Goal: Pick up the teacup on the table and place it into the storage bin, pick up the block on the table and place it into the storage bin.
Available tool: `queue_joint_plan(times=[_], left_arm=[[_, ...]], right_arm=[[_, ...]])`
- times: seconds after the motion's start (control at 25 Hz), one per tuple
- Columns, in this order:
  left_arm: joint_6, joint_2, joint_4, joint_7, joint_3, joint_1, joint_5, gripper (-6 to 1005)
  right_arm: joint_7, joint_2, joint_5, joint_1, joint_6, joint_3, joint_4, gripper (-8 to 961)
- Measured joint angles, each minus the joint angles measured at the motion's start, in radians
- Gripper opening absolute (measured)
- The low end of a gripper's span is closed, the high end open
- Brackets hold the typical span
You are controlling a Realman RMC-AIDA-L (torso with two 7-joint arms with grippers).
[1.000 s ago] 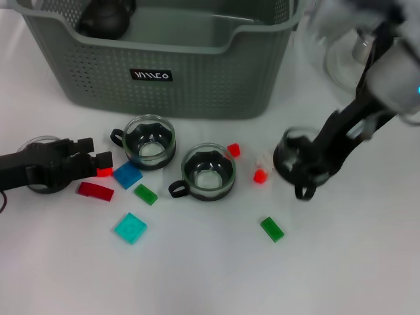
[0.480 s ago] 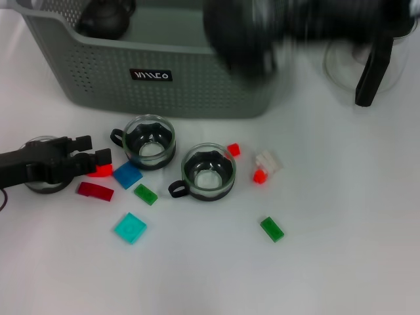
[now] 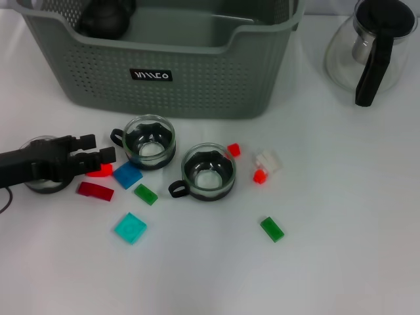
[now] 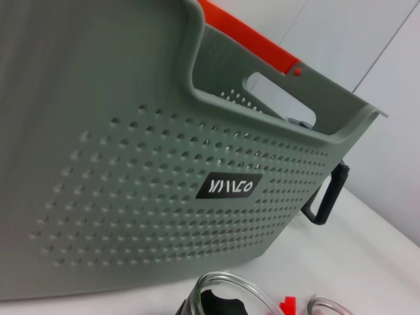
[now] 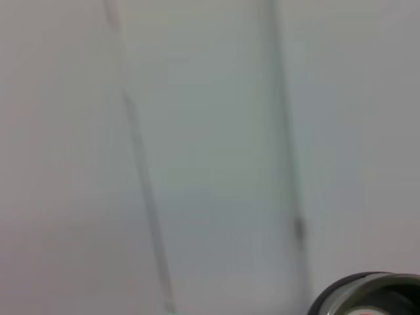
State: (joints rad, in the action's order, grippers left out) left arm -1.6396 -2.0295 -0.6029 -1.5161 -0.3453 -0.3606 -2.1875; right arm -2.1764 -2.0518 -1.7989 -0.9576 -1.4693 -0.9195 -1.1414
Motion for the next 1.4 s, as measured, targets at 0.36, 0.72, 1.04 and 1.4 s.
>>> queue_joint_plan(times=[0.36, 0.72, 1.04, 1.4], left_arm=[[0.017, -0.002, 0.016, -0.007, 0.0, -0.001, 0.0, 777], [0.034, -0.006, 0.035, -0.008, -0.001, -0.005, -0.002, 777], [0.064, -0.013, 0.042, -0.007, -0.009, -0.011, -0.004, 777], [0.064, -0.013, 0.051, -0.005, -0.009, -0.017, -0.005, 777]], right_arm=[[-0.033, -0.045, -0.402, -0.281, 0.426, -0.155, 0.354, 59], [-0.111, -0.053, -0.463, -0.406, 0.795, -0.355, 0.701, 58], [-0.119, -0.05, -0.465, -0.375, 0.835, -0.372, 0.77, 57], [-0.12, -0.05, -0.468, -0.37, 0.822, -0.4, 0.793, 85]])
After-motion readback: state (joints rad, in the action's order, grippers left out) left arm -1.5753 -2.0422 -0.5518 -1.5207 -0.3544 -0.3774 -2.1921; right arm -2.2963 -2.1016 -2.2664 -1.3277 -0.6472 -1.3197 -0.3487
